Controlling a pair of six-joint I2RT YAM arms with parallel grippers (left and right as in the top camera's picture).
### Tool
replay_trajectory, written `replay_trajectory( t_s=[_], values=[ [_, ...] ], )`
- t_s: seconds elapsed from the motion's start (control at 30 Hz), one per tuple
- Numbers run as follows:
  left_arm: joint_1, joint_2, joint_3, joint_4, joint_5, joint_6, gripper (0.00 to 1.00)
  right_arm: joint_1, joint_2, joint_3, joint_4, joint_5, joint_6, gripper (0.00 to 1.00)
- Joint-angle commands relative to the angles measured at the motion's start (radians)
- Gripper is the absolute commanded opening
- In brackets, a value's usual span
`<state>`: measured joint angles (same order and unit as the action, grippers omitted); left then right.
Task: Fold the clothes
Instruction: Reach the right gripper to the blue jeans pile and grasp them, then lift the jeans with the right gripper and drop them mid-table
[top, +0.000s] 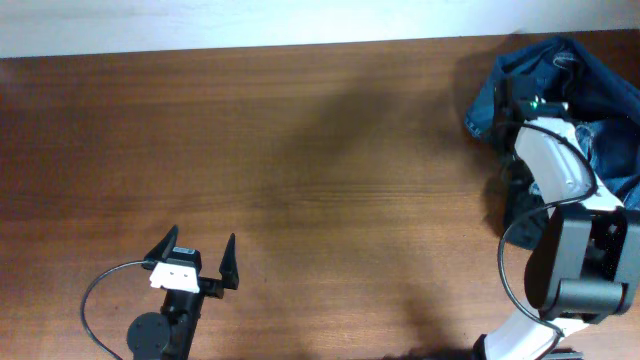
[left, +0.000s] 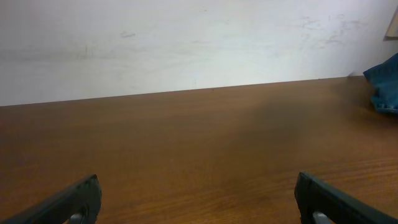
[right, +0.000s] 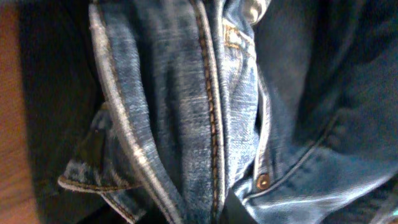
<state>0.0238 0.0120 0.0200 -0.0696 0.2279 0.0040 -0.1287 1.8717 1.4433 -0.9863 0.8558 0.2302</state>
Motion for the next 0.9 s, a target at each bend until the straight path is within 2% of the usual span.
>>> replay_trajectory(
  t_s=[0.0,0.3,0.43,0.6,0.87],
  values=[
    [0.003,-0.006,-0.006,0.000,-0.007,0.011,0.99,0.059,-0.014,0.130,-0.068,0.019,0.000,0.04],
    [0.003,-0.006,-0.006,0.000,-0.007,0.011,0.99,0.224,-0.014,0.477,-0.264,0.003,0.000,0.04],
    [0.003,-0.006,-0.006,0.000,-0.007,0.011,0.99,0.345,-0.014,0.607,-0.272,-0.103,0.000,0.04],
    [0.003,-0.006,-0.006,0.000,-0.007,0.011,0.99,0.487,-0.014,0.659,-0.156,-0.291,0.003,0.04],
    [0.003,-0.006,-0.006,0.000,-0.007,0.011,0.99,0.671,-0.005,0.659,0.083,-0.548,0.211,0.04]
  ],
)
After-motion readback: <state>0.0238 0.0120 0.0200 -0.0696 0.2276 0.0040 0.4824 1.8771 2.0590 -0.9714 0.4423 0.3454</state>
